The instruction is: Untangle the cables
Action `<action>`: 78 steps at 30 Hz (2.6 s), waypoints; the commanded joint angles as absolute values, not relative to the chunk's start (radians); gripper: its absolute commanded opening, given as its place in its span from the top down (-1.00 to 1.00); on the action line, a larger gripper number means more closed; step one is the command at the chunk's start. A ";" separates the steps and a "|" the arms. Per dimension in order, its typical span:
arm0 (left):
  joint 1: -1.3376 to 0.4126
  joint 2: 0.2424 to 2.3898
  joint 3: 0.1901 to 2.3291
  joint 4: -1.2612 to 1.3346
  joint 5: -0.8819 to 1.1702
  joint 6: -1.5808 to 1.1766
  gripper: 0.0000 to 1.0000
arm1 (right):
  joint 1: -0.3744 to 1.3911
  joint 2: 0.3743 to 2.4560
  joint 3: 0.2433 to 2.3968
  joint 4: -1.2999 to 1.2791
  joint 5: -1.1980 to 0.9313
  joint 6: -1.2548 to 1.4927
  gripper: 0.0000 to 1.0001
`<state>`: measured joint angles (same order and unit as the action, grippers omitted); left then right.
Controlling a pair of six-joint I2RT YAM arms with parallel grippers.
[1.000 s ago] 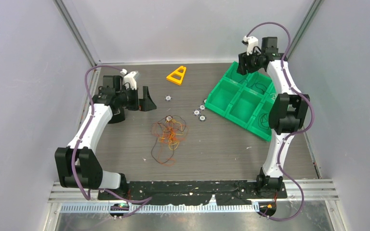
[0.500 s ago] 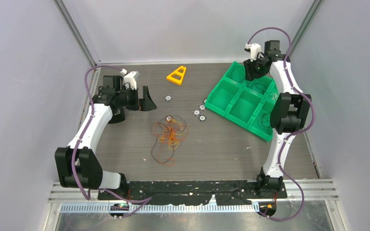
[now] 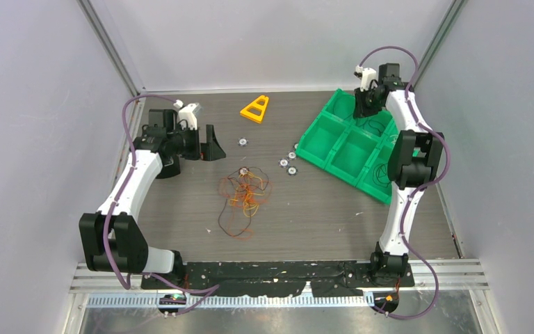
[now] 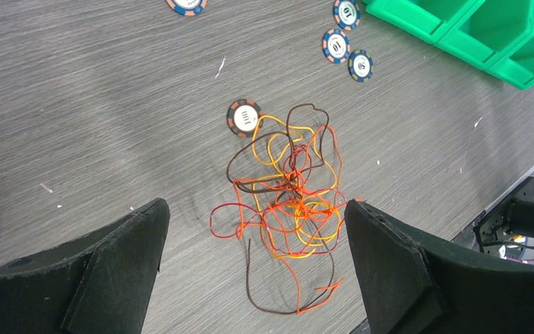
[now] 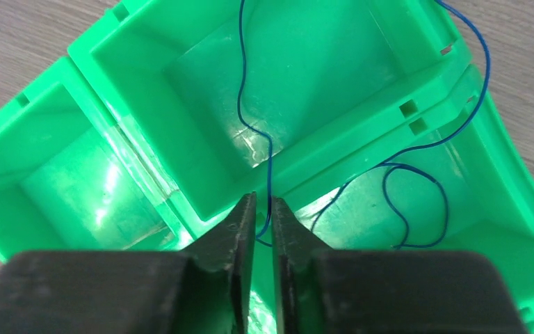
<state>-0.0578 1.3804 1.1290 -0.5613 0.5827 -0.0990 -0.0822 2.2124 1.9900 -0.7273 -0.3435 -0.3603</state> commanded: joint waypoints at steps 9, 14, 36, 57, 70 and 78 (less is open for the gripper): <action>-0.061 1.374 1.167 -0.575 0.574 -0.092 -0.99 | -0.161 2.158 1.993 -0.695 -0.372 -0.332 0.89; -0.062 1.378 1.166 -0.575 0.574 -0.092 -0.99 | -0.213 2.061 1.943 -0.666 -0.340 -0.351 0.89; -0.062 1.368 1.136 -0.567 0.576 -0.084 -0.99 | -0.371 1.679 1.539 -0.524 -0.322 -0.444 0.89; -0.062 1.382 1.150 -0.562 0.593 -0.076 -0.99 | -0.308 1.680 1.538 -0.442 -0.379 -0.421 0.89; -0.061 1.377 1.164 -0.596 0.550 -0.040 -0.99 | -0.193 2.077 1.871 -0.437 -0.272 -0.394 0.89; -0.060 1.414 1.195 -0.616 0.558 -0.030 -0.99 | -0.178 2.184 1.913 -0.530 -0.244 -0.411 0.89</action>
